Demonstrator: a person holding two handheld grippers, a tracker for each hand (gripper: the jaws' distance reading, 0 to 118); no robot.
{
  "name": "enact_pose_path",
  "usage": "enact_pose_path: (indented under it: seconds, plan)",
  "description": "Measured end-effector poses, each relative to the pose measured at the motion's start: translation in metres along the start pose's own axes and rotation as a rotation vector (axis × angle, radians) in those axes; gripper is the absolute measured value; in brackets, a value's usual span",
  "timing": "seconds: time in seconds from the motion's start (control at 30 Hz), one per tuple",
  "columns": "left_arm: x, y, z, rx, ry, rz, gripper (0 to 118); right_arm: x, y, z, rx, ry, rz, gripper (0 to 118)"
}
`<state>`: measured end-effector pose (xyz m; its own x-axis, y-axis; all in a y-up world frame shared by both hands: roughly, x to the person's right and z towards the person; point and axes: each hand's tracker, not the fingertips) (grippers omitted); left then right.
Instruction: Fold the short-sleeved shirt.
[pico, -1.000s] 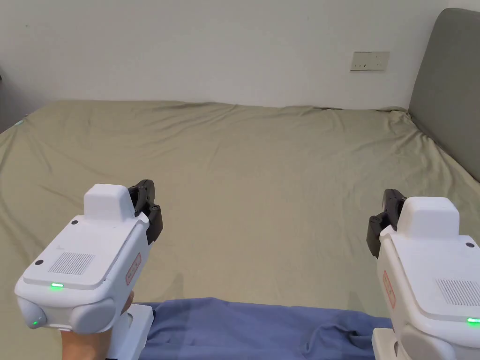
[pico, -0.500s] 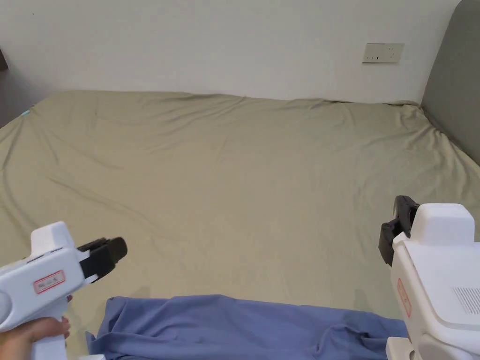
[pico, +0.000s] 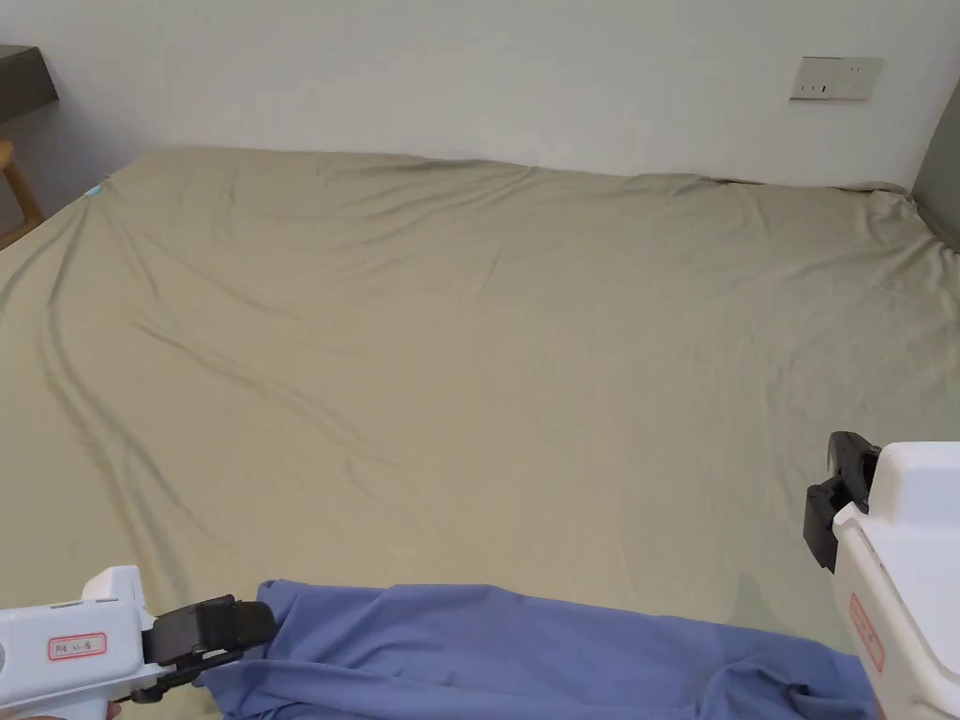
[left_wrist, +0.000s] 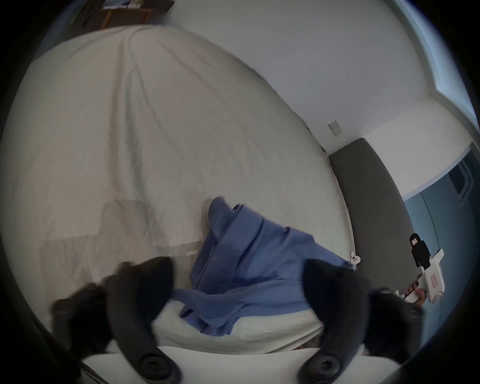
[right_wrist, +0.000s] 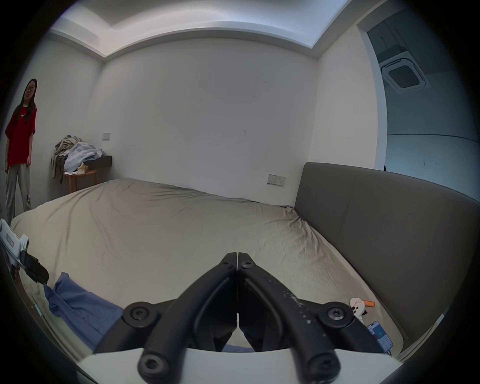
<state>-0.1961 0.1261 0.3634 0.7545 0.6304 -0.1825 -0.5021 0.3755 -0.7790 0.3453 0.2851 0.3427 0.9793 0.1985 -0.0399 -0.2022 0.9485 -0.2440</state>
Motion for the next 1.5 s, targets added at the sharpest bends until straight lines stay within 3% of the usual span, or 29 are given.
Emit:
enact_pose_path:
  seconds: [0.2,0.23,0.3,0.4,0.57,0.73,0.87,1.0,1.1,1.23,1.5]
  plan:
    - [-0.008,-0.002,-0.025,-0.023,-0.017,-0.007,103,0.0,-0.007,-0.008,-0.031,-0.007,-0.003,2]
    - [-0.009,-0.003,-0.03,-0.029,-0.017,-0.009,95,0.001,-0.008,-0.009,-0.035,-0.01,0.0,2]
    - [-0.007,-0.006,-0.039,-0.048,-0.005,-0.01,67,0.001,-0.009,-0.009,-0.04,-0.015,0.001,2]
    - [-0.007,-0.006,-0.047,-0.012,0.037,-0.085,57,0.003,-0.011,-0.01,-0.051,-0.018,-0.003,2]
    - [0.01,-0.012,-0.057,-0.036,0.048,-0.111,14,0.005,-0.013,-0.007,-0.056,-0.021,-0.007,2]
    - [0.03,-0.002,-0.035,0.042,0.124,-0.232,9,0.012,-0.008,-0.003,-0.045,-0.026,-0.008,2]
    - [0.035,0.014,-0.003,0.075,0.138,-0.231,8,0.017,-0.003,0.0,-0.028,-0.025,-0.015,2]
    - [0.033,0.022,0.025,0.103,0.273,-0.265,8,0.02,-0.001,0.003,-0.011,-0.019,-0.024,2]
    - [0.026,0.026,0.035,0.108,0.346,-0.21,8,0.023,-0.002,0.006,-0.005,-0.015,-0.036,2]
    - [0.066,0.012,0.02,0.097,0.413,-0.326,8,0.025,-0.003,0.011,-0.002,-0.012,-0.04,2]
    - [0.169,-0.027,-0.064,-0.054,0.21,-0.466,8,0.03,-0.005,0.017,0.002,0.0,-0.052,2]
